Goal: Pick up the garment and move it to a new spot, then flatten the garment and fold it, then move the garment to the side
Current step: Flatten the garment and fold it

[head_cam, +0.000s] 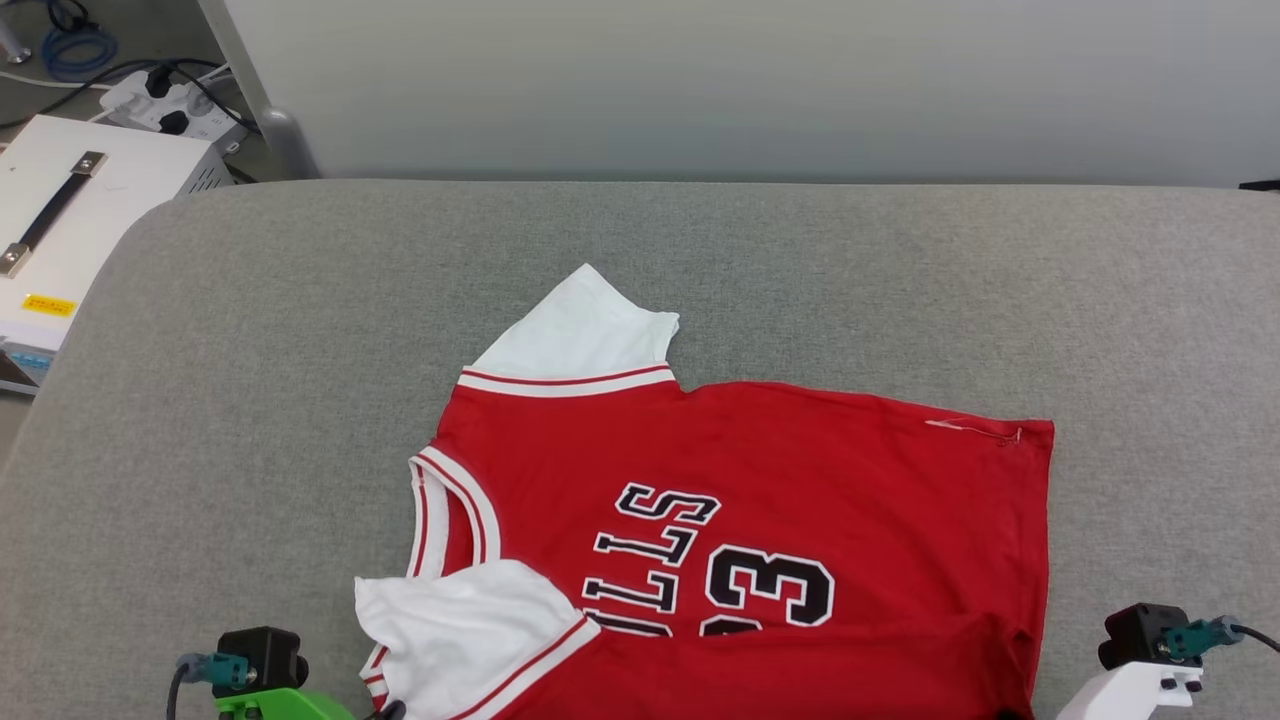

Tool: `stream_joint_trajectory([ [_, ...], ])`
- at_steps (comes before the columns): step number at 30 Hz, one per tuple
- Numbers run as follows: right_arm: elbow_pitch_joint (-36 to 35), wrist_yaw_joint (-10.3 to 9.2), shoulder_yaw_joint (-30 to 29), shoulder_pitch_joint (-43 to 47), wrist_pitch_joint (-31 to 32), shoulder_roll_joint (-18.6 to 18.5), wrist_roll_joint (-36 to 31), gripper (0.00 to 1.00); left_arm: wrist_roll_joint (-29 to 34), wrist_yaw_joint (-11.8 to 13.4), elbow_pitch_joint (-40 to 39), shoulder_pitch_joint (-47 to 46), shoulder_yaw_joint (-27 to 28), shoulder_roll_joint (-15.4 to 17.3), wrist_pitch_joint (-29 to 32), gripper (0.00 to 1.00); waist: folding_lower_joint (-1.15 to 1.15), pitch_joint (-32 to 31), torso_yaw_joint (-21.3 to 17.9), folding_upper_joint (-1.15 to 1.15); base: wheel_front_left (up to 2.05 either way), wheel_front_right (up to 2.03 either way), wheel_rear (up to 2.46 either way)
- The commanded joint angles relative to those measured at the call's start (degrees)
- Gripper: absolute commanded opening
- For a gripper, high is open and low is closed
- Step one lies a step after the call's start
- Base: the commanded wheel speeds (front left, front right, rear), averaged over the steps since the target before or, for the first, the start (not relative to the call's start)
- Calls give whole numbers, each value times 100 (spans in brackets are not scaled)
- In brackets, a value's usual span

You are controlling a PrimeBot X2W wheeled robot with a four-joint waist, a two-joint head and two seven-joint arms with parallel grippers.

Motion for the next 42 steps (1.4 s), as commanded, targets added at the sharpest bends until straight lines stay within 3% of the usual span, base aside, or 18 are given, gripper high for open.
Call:
stream_joint_trajectory([
  [1, 45, 2, -6, 30, -163, 27, 72, 100, -42, -56, 112, -171, -22, -67, -33, 44, 0, 11, 2, 0, 0, 0, 0],
  [2, 40, 2, 17, 17, -276, 27, 74, 100, -37, -80, 173, -219, -33, -93, -46, 83, 0, 11, 0, 0, 0, 0, 0],
  [3, 10, 2, 9, -11, -476, 40, 75, 100, -7, -108, 223, -281, -35, -109, -91, 100, 0, 9, -4, 0, 0, 0, 0],
  [15, -449, 2, -190, -313, -2749, 256, -622, 100, 694, -72, 112, -937, 41, -2, -756, 100, 0, -84, -37, 0, 0, 0, 0],
  [27, -1145, 2, -133, -1065, -3842, 328, -1448, 100, 1206, -288, 442, -2323, 202, -291, -1674, 100, 0, 763, -366, 0, 0, 0, 0],
  [35, -1285, 2, 11, -1600, -3919, 280, -1654, 100, 1283, -838, 1264, -3861, 94, -293, -1389, 100, 0, 1581, -745, 0, 0, 0, 0],
  [42, -1086, 2, 121, -1894, -4067, 340, -1588, 100, 938, -1530, 2201, -5196, -78, -198, -378, 100, 0, 1971, -1132, 0, 0, 0, 0],
])
